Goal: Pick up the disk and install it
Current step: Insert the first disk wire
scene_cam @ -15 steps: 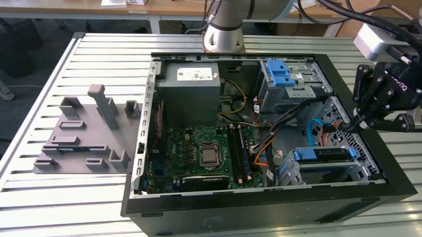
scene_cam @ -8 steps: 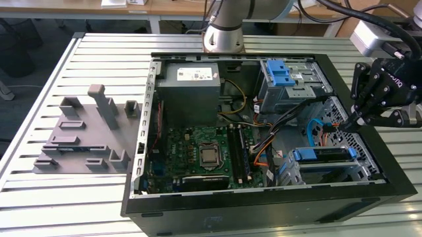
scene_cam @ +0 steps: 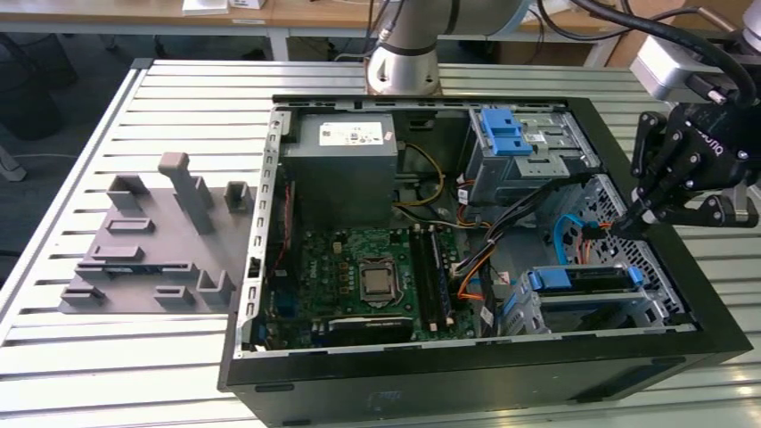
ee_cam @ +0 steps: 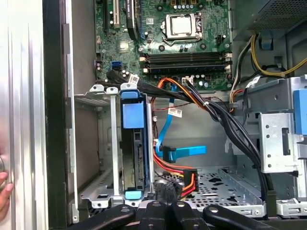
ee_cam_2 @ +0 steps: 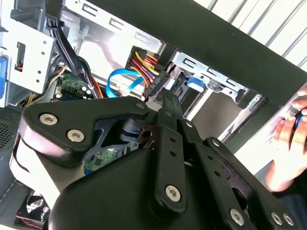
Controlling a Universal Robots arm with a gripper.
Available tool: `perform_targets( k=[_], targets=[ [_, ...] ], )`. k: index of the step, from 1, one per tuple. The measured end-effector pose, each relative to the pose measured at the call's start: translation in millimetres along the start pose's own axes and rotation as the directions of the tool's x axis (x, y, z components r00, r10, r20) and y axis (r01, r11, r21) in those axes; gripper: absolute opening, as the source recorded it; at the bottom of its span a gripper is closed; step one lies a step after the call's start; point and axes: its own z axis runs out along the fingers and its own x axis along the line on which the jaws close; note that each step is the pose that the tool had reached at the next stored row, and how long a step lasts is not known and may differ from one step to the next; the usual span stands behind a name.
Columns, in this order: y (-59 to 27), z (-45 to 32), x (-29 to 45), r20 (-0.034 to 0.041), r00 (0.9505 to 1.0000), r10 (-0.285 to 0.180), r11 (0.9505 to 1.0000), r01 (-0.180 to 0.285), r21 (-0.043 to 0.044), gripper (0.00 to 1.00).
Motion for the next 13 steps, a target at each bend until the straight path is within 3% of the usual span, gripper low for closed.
perform_targets(
  k=[8, 9, 12, 13],
  targets=[
    [-0.2, 1.3, -9.7, -0.0103, 0.9998, 0.017, 0.9998, -0.017, -0.0024, 0.18],
    [-0.2, 1.7, -9.9, -0.0119, 0.9997, 0.023, 0.9997, -0.023, -0.0024, 0.25],
    [-0.2, 2.8, -10.5, -0.0197, 0.9991, 0.038, 0.9993, -0.038, -0.002, 0.25],
    [-0.1, 4.6, -14.0, -0.0245, 0.9977, 0.063, 0.998, -0.063, -0.0021, 0.25]
  ],
)
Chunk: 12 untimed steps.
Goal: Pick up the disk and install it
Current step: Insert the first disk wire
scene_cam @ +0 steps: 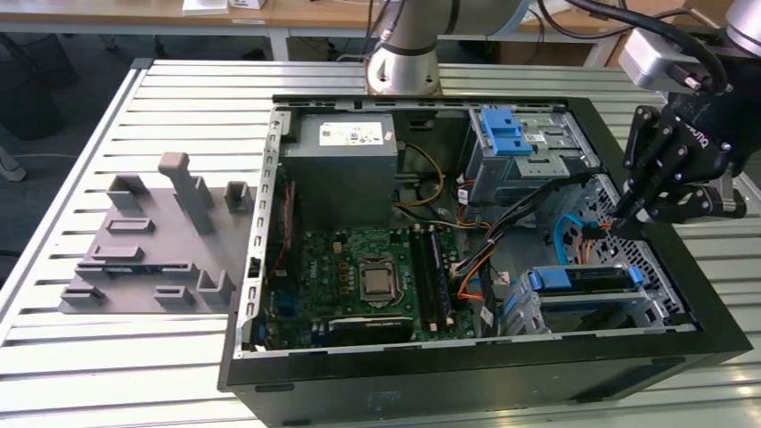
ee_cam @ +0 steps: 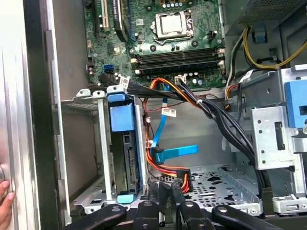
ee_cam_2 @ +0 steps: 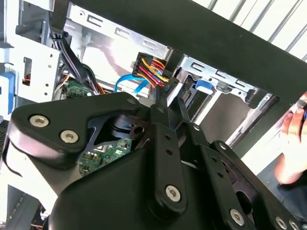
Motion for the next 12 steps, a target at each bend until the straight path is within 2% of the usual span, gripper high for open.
perform_targets(
  k=[4, 8, 12],
  targets=[
    [0.2, 1.4, -2.3, -0.0023, 0.9998, 0.022, 0.9998, -0.022, -0.0005, 0.25],
    [0.3, 3.0, -3.8, -0.0192, 0.9988, 0.044, 0.999, -0.044, 0.0014, 0.25],
    [0.4, 4.7, -5.2, -0.0291, 0.9978, 0.059, 0.9982, -0.059, 0.0025, 0.25]
  ],
)
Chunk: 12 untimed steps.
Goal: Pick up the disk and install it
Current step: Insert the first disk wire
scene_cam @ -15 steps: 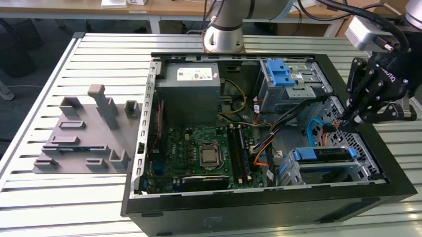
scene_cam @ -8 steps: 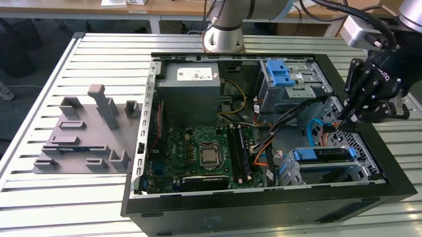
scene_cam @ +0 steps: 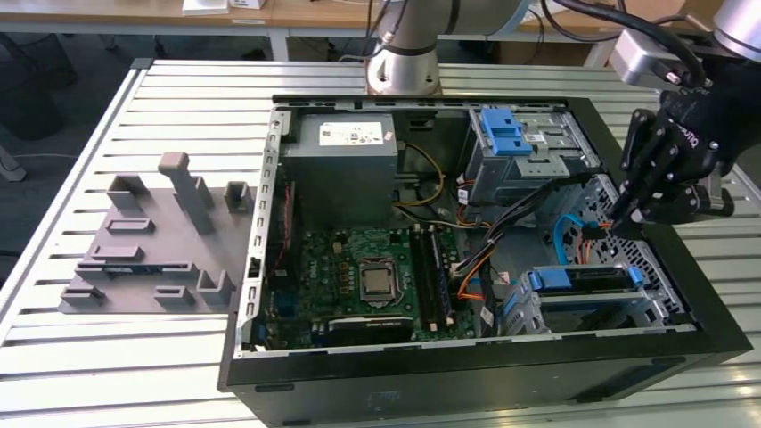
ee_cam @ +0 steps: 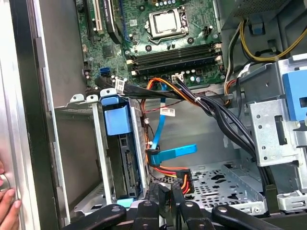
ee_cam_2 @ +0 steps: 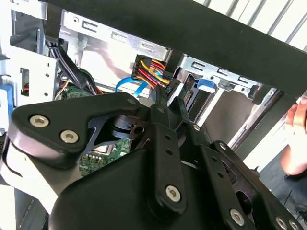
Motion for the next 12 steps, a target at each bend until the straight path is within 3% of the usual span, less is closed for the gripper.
perform_targets(
  k=[12],
  targets=[
    [0.8, 3.6, -5.8, -0.0249, 0.9992, 0.032, 0.9995, -0.032, 0.0029, 0.25]
  ],
)
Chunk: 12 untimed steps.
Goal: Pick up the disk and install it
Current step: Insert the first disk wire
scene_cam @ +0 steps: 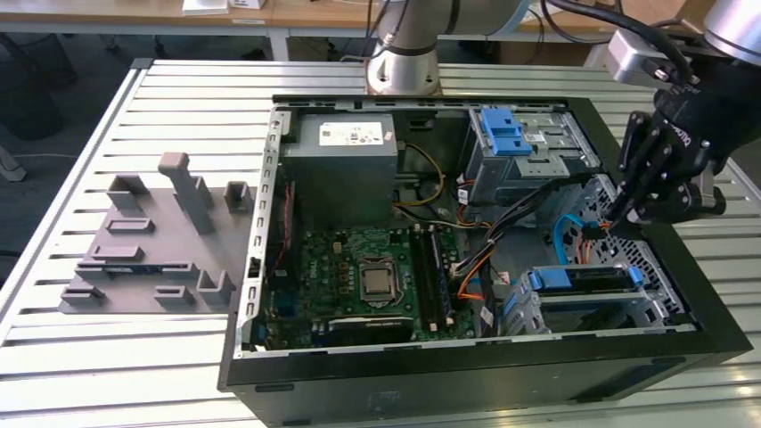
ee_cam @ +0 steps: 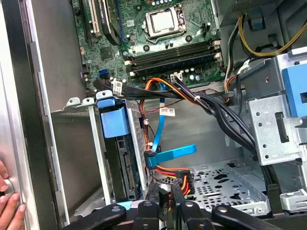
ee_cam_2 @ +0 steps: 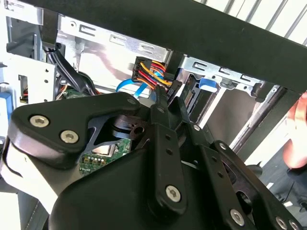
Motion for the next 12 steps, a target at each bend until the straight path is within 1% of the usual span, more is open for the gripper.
perform_targets(
  k=[2, 4, 5, 10, 12],
  targets=[
    [-0.1, 0.3, -0.1, -0.003, 1.0, 0.001, 1.0, -0.001, 0.0005, 0.25],
    [-0.1, 0.3, -0.1, -0.0035, 1.0, 0.001, 1.0, -0.001, 0.0006, 0.23],
    [-0.1, 0.3, -0.1, -0.0036, 1.0, -0.003, 1.0, 0.003, 0.001, 0.17],
    [0.3, 0.4, 0.2, -0.0052, 0.9984, -0.056, 0.9984, 0.056, 0.0062, 0.16],
    [1.9, 0.6, 0.8, -0.0062, 0.9977, -0.068, 0.9977, 0.068, 0.0086, 0.16]
  ],
)
